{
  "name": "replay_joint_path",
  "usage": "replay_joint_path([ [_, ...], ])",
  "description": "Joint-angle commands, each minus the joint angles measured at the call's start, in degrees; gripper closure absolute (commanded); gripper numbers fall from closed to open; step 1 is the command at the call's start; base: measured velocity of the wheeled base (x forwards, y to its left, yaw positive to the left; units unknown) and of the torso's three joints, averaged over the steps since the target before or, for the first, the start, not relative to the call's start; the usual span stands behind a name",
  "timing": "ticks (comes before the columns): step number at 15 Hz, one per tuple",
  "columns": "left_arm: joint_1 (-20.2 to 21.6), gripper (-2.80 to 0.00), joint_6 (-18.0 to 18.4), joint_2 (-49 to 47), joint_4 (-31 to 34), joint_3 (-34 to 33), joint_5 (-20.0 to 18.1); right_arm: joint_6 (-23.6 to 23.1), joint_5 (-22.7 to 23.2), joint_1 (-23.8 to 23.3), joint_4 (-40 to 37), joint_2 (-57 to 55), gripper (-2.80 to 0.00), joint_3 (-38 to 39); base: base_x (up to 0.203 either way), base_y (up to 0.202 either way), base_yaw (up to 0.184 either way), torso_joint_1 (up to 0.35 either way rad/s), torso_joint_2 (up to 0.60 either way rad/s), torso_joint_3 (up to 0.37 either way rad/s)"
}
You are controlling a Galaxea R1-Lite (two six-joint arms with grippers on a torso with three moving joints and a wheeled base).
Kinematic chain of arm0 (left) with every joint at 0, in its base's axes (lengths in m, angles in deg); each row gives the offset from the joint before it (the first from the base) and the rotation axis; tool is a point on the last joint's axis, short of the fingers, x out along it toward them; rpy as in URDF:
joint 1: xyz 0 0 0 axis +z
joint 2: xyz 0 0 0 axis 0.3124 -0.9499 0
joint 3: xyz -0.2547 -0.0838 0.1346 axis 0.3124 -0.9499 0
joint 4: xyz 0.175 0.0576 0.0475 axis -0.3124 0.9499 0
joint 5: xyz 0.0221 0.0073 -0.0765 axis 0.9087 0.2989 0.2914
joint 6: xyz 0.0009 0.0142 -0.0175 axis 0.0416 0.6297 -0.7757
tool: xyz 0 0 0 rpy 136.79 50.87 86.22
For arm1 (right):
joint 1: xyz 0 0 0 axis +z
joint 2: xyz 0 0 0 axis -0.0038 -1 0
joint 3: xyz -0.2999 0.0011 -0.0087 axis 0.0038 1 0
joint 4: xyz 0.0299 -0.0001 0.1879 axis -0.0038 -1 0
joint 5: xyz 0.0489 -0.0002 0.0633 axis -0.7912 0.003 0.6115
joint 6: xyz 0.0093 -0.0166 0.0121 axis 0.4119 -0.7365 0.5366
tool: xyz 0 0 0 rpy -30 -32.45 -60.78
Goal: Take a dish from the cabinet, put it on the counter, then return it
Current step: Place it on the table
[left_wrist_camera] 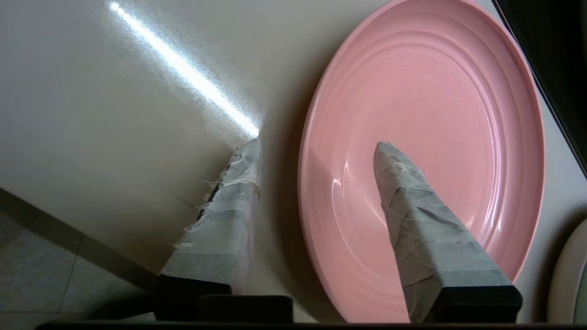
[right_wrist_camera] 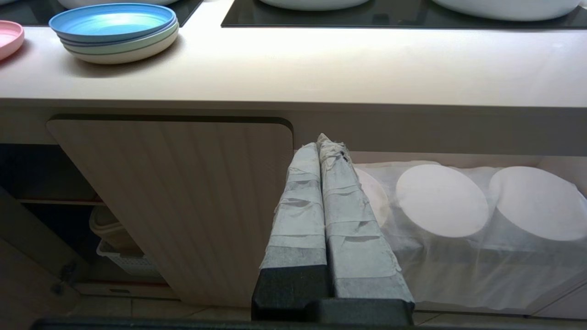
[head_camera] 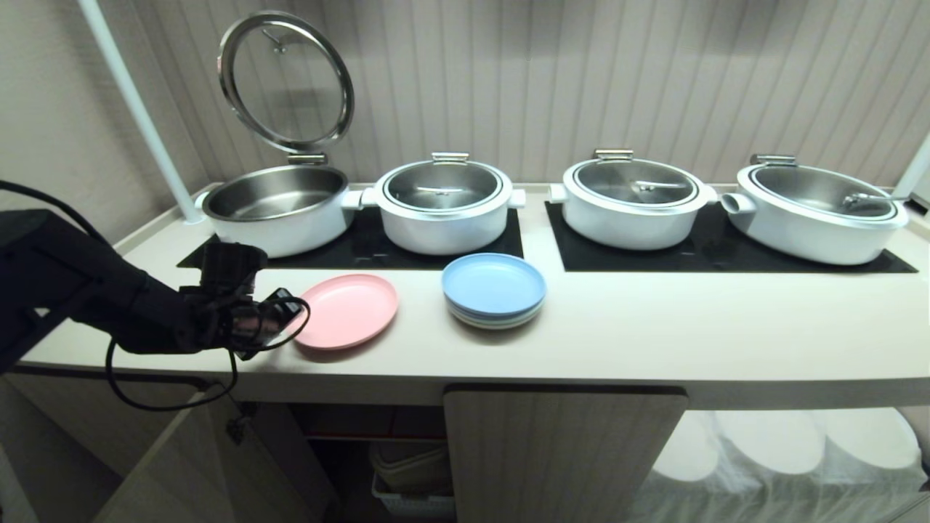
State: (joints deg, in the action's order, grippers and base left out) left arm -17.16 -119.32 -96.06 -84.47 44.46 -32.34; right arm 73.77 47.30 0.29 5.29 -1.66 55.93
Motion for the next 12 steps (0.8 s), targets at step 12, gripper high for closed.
replay_joint_path([
  [12,0.49,-2.8,0.46,3.26,-0.66,0.01,1.36,-0.03,0.0,0.01,0.0,0.0,0.0,-0.08,0.0,0.0,0.0,0.0,0.0,0.0],
])
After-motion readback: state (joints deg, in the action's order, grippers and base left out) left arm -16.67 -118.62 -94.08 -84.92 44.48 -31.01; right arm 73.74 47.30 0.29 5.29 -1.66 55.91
